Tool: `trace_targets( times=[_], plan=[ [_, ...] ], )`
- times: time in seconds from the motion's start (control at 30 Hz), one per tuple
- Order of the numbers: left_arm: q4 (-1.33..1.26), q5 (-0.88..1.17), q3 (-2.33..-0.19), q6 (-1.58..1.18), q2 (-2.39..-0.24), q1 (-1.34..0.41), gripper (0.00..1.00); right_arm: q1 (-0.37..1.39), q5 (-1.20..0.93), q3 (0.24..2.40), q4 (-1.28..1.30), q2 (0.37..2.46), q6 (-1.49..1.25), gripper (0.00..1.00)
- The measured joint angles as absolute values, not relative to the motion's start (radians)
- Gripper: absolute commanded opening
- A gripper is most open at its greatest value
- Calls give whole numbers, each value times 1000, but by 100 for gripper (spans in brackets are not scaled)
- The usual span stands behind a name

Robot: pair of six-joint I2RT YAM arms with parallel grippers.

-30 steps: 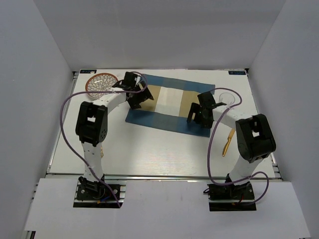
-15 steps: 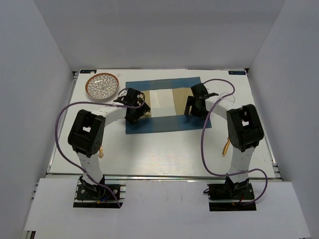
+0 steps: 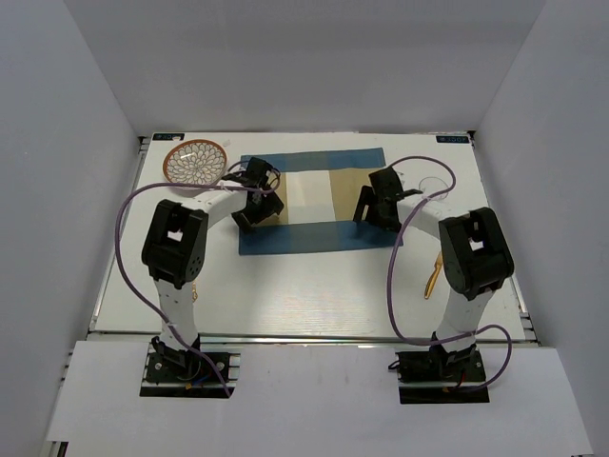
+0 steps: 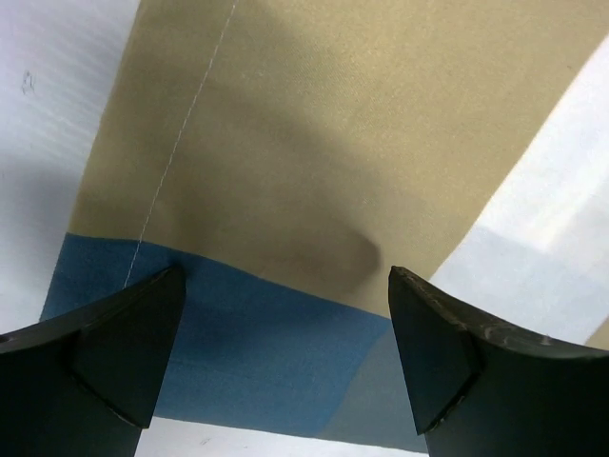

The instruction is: Set the dinner table for one person

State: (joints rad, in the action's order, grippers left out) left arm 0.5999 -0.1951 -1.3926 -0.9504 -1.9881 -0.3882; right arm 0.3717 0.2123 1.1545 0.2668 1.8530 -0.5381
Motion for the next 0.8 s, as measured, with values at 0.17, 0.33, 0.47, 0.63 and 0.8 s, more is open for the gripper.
trace_targets(
  times=[0.17,0.33,0.47,0.63,0.8],
  plan=[
    [656,-215,-1478,-924,-2045,-386,98,382,204,1092,216,1813,-561,89],
    [712,-236,-1564,-907,-2100,-383,98,393,195,1063,200,1791,-578,89],
    [729,-245,-1586,-907,-2112,-381,98,398,196,1069,207,1794,-577,89],
    [673,-245,-1500,-918,-2056,-380,98,400,200,1108,249,1816,-577,89],
    [680,-245,-1455,-922,-2022,-373,98,400,200,1125,272,1822,-575,89]
  ],
)
